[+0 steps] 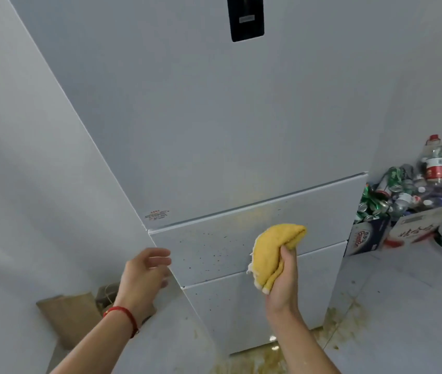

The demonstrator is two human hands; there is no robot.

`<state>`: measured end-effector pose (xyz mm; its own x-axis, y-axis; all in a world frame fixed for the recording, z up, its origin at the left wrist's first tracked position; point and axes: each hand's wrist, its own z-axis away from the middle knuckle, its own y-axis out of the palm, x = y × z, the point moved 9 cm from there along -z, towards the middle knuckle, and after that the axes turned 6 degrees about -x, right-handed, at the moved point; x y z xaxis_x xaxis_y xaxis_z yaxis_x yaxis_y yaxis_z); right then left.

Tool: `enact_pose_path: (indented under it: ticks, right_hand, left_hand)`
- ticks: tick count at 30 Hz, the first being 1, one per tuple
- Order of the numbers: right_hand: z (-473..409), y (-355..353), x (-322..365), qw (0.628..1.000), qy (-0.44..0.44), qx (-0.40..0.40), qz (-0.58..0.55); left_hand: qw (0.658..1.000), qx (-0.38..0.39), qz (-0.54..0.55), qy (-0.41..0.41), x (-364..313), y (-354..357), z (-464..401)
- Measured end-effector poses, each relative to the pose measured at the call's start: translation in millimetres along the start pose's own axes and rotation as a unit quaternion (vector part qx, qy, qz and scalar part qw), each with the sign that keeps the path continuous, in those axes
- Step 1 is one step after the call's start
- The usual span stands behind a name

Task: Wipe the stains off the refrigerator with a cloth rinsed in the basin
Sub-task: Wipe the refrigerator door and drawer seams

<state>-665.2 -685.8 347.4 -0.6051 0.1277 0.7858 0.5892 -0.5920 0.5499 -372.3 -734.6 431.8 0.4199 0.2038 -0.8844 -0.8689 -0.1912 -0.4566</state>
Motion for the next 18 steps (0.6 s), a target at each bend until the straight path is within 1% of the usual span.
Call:
enact_pose_path:
  ticks: [2,4,5,7,9,11,12,14,16,18]
  right_hand:
    - [-8,18,17,0.989,-0.107,0.011,0.104]
    - [-12,49,25,0.958,-0.209,0.029,0.192]
    - [-11,69,28,0.932,-0.267,0.045,0.240]
    - [-8,108,14,0.851,-0.376,0.061,0.363]
    - [-11,125,-10,0.776,-0.412,0.058,0.475]
    - [-11,126,-29,0.711,-0.428,0.065,0.555]
    - [-8,128,-36,0.671,-0.445,0.066,0.590]
    - [2,131,-39,0.606,-0.502,0.079,0.612]
    - [17,142,-40,0.537,-0.593,0.110,0.591]
    - [27,165,-53,0.468,-0.665,0.141,0.564]
  left_hand:
    - [0.994,-0.079,0.057,-0.040,8,-23,-18]
    - [0.989,-0.104,0.087,-0.055,12,-30,-32]
    - [0.989,-0.104,0.091,-0.056,13,-29,-38]
    - [0.991,-0.101,0.082,-0.034,12,-25,-55]
    - [0.991,-0.112,0.078,0.009,9,-19,-63]
    - [0.987,-0.131,0.079,0.051,2,-15,-66]
    - [0.985,-0.136,0.080,0.065,0,-16,-69]
    - [0.983,-0.140,0.074,0.095,-4,-20,-69]
    - [0.980,-0.137,0.068,0.125,-6,-19,-70]
    - [0.978,-0.144,0.069,0.136,0,-20,-75]
